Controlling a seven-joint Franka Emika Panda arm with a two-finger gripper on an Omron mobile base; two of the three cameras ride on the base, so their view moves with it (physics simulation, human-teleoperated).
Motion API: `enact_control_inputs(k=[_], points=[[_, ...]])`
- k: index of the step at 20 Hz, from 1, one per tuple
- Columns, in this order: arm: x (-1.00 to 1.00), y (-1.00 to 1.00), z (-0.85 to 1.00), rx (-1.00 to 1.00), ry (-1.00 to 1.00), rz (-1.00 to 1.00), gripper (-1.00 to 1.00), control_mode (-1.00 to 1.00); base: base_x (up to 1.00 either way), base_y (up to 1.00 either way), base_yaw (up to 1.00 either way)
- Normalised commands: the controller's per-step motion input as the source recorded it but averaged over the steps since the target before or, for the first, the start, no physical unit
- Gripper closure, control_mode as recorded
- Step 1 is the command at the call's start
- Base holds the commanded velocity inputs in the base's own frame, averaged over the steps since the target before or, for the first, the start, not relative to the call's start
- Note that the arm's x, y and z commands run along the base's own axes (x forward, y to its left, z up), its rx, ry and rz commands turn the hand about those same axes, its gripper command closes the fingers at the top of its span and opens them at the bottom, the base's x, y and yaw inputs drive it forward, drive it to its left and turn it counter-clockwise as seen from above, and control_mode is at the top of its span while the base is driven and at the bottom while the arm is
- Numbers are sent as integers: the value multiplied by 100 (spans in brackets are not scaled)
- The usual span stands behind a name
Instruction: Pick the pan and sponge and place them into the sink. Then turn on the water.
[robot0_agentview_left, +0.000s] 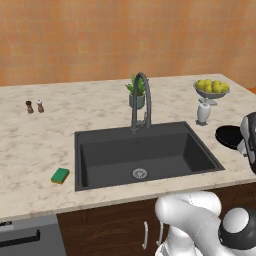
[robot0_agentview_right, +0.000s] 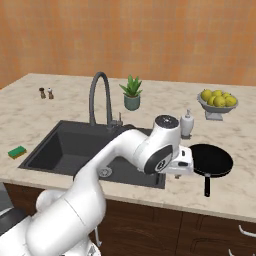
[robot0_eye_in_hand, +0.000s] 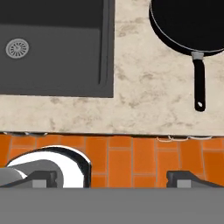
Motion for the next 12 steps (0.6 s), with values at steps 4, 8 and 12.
enact_control_inputs(k=[4, 8, 12], points=[[21, -62, -26, 0, 0, 0, -100, -100, 0, 0, 0], [19, -55, -19, 0, 0, 0, -100, -100, 0, 0, 0], [20, -54, -13, 1, 0, 0, -100, -100, 0, 0, 0]])
